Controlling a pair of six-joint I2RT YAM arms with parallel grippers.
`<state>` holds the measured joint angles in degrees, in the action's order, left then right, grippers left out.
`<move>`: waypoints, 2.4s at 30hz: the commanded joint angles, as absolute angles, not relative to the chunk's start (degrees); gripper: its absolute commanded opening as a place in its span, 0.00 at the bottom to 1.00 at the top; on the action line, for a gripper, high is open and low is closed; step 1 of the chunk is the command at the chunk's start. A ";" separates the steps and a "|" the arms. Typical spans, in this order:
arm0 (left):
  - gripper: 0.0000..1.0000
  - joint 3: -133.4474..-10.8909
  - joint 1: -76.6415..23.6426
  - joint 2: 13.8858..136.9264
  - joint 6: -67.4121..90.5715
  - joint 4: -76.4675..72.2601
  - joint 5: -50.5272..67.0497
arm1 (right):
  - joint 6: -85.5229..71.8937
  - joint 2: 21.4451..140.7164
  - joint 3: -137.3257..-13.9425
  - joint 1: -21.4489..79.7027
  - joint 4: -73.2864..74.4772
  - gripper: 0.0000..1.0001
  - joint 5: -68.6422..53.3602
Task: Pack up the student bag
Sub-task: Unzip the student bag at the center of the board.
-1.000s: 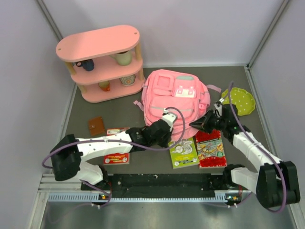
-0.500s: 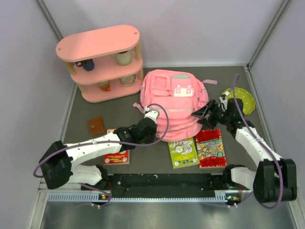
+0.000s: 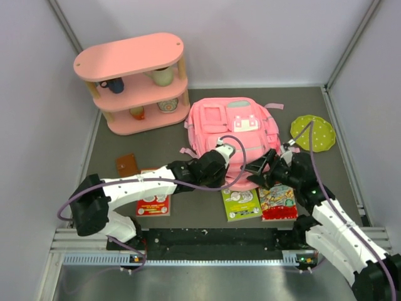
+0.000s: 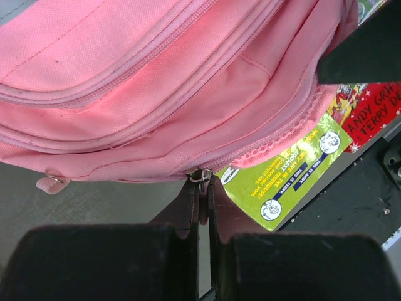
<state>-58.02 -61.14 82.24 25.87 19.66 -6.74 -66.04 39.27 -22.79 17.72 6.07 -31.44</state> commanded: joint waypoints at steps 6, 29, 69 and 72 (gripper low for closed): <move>0.00 -60.12 -62.58 81.30 24.79 13.89 -5.36 | -73.82 48.95 -22.06 24.61 -3.94 0.77 -24.08; 0.00 -58.27 -62.67 80.33 26.19 11.69 -11.60 | -74.16 34.63 -23.74 29.00 13.19 0.75 -18.55; 0.00 -47.63 -39.82 74.87 21.63 13.62 -18.28 | -67.32 43.77 -26.46 26.98 5.18 0.00 -10.54; 0.00 -51.06 -38.23 78.83 20.57 15.11 -17.76 | -67.50 42.10 -26.19 26.98 5.97 0.00 -11.07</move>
<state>-48.77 -46.85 75.20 24.64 8.10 0.08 -70.94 46.63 -24.51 28.73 0.82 -13.43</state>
